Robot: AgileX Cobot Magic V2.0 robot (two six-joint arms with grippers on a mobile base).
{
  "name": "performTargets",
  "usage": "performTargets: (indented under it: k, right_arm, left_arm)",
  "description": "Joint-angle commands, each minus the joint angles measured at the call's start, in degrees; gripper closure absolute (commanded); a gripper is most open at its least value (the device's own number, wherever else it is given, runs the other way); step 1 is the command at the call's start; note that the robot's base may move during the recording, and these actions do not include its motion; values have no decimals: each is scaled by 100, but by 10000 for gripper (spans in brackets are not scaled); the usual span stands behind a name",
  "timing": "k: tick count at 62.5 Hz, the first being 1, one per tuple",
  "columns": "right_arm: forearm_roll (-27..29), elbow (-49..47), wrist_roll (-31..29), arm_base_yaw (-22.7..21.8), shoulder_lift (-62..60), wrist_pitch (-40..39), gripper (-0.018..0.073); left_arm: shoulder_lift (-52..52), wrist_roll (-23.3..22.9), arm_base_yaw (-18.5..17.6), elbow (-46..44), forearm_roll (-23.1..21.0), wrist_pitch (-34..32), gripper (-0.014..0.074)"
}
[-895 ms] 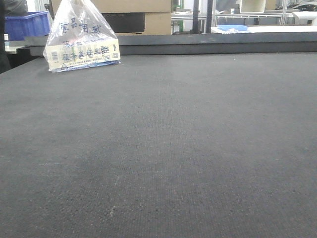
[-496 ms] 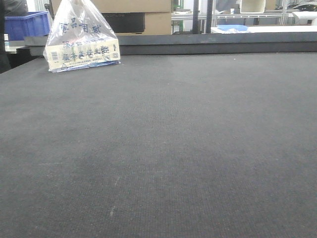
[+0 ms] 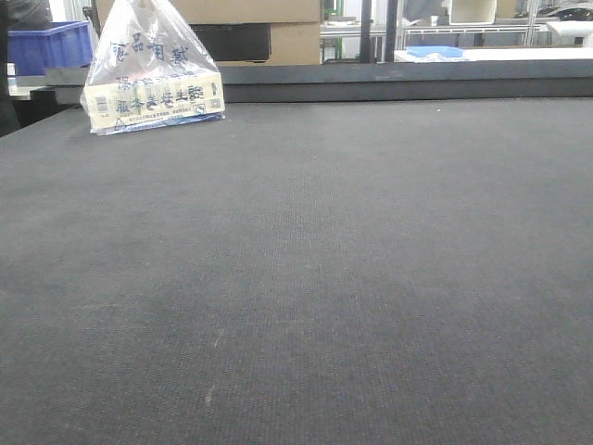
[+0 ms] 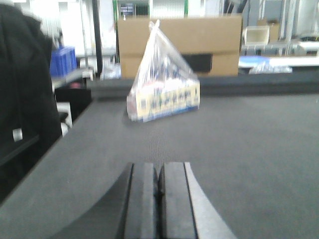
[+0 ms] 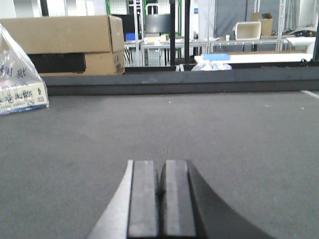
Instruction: Place cylindrical capacitor in blue bin on shelf
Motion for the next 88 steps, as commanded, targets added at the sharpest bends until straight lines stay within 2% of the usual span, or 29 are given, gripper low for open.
performTargets:
  k: [1,4,12,20,26,38,46,50,58,64,74,88]
  right_arm:
    - [-41,-144,-31,5,-22,-87,727]
    - [-41,-412,-31,5,-22,98,727]
    - [-41,-1384,-31,5,-22,1237,727]
    - [-41,-2292,-31,5,572,2245,727]
    - [-41,-2858,-31,5,1322,2753,727]
    - [-41,-3740,-31,5,3005,3381,727]
    - [-41,-4363,-31,5,4176,4243,727]
    - [-41,-4596,-31,5,4670,4611,727]
    - [-41,-5032,-31,5,5546,5021,727]
    - [-41,-5158,-31,5,5952,5008,727]
    - [42,-5164,-31,5,6492,4935,727]
    - [213,-5179,-31,112,7181,5247,727]
  left_arm:
    - [-22,32,-2,-43,-44,-224,707]
    - [-22,32,-2,-274,-130,130,707]
    - [-22,32,-2,-1088,-157,1077,707]
    - [403,21,-2,-1871,-393,1662,707]
    - [1100,21,-2,-2464,-806,2133,707]
    - [2709,21,-2,-3543,-817,3246,707]
    - [3870,21,-2,-4370,-817,4329,707]
    - [4377,21,-2,-4699,-817,4609,707]
    - [5204,21,-2,-5178,-817,4611,707]
    - [5663,21,-2,-5384,-817,4504,707]
    - [6100,21,-2,-5412,-829,4339,707]
    - [6356,21,-2,-5412,-780,4187,707]
